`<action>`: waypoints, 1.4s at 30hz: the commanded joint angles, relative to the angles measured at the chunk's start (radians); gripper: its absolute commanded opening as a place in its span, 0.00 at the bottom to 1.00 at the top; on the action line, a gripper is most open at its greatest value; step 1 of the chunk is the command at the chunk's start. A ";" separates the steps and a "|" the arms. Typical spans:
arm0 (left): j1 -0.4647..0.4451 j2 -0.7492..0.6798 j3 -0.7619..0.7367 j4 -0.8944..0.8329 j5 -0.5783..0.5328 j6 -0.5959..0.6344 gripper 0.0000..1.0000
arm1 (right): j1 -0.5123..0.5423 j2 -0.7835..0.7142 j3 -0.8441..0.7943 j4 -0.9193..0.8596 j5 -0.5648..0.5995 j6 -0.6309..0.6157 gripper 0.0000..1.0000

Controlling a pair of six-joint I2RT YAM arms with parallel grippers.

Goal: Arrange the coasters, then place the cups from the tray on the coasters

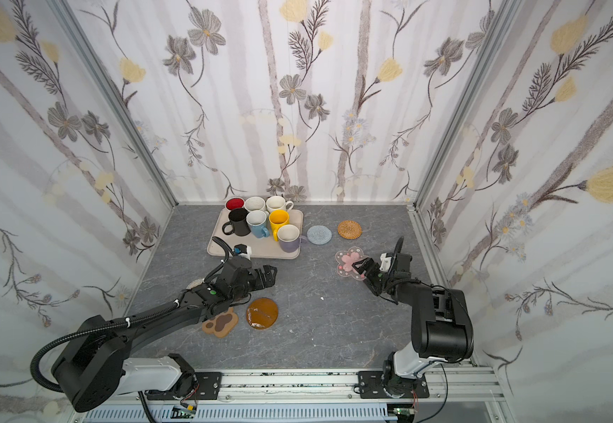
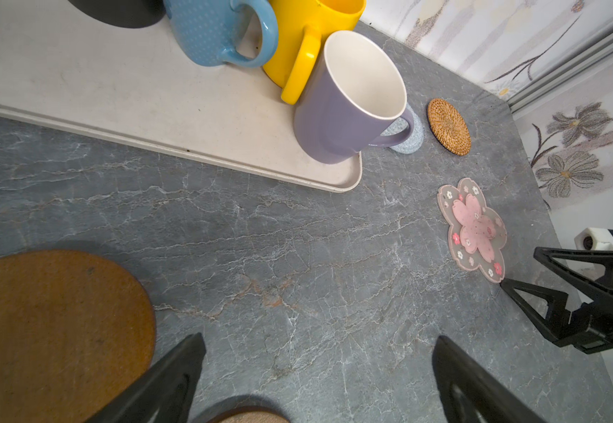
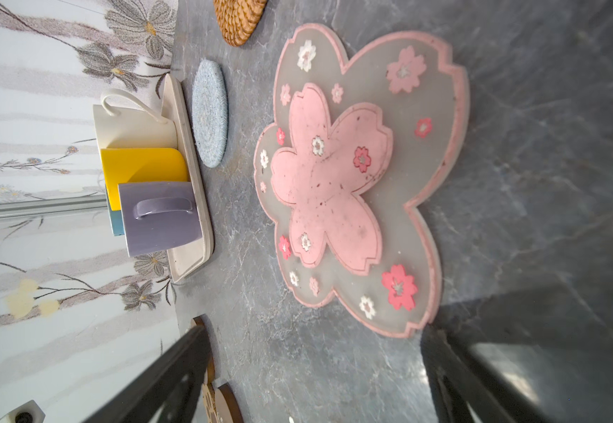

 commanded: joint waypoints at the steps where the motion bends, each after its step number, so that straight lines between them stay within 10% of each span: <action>1: 0.007 -0.020 -0.013 0.001 0.011 0.005 1.00 | 0.008 0.021 0.013 -0.041 0.055 0.014 0.92; 25: -0.124 -0.191 -0.087 -0.297 -0.037 -0.081 0.50 | 0.175 -0.513 -0.118 -0.056 0.053 -0.163 1.00; 42: -0.204 -0.128 -0.067 -0.430 -0.052 -0.148 0.18 | 0.196 -0.507 -0.182 0.093 -0.023 -0.146 1.00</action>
